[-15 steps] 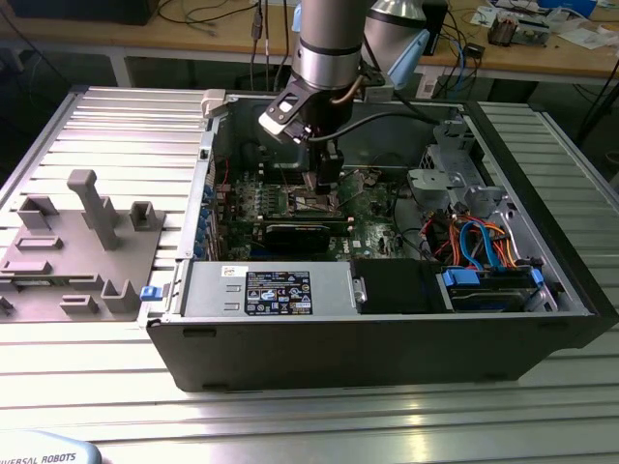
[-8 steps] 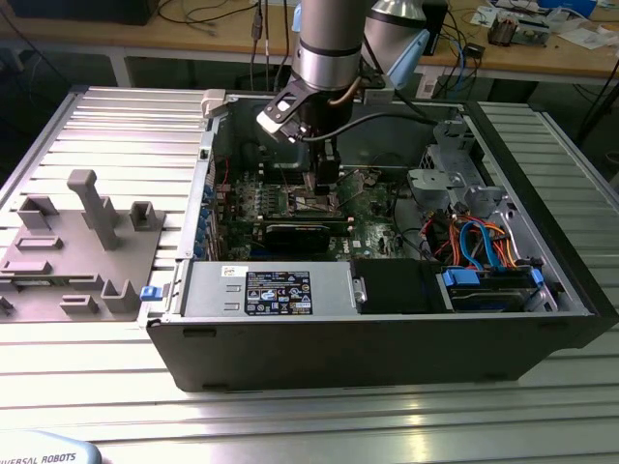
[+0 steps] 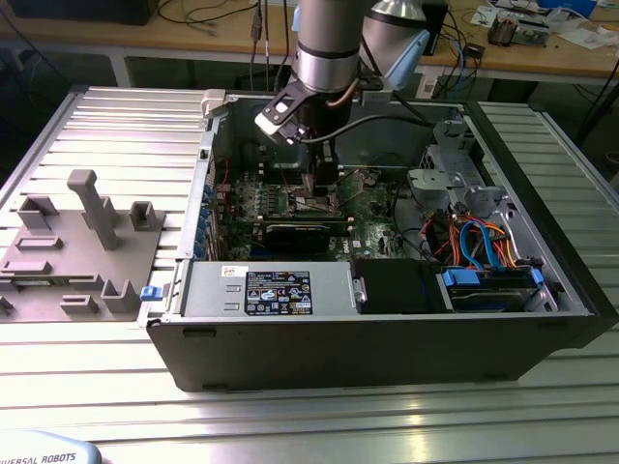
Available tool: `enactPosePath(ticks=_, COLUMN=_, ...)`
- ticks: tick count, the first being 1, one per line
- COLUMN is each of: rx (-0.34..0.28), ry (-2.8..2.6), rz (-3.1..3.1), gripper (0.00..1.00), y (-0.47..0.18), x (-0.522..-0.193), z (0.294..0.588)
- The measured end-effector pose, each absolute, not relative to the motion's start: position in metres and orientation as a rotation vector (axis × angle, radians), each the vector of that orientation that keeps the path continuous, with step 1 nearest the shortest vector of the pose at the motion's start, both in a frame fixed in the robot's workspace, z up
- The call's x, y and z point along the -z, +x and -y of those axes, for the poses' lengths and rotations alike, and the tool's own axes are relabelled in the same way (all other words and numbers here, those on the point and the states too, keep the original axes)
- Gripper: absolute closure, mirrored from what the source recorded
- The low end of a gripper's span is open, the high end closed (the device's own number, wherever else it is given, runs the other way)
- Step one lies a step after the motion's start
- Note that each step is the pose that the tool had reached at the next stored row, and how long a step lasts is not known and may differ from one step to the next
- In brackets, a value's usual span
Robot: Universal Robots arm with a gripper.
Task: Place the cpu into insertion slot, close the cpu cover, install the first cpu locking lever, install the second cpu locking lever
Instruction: 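Place the cpu into insertion slot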
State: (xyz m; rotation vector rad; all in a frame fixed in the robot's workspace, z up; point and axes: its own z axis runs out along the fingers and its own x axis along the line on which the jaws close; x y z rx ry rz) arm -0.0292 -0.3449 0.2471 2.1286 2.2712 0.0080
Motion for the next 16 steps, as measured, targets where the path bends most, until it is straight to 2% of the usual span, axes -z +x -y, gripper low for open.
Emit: enactPosePath(ticks=16, rx=-0.008, ry=2.138, rz=-2.262, gripper=0.46, y=-0.031, x=-0.2375, z=0.3394)
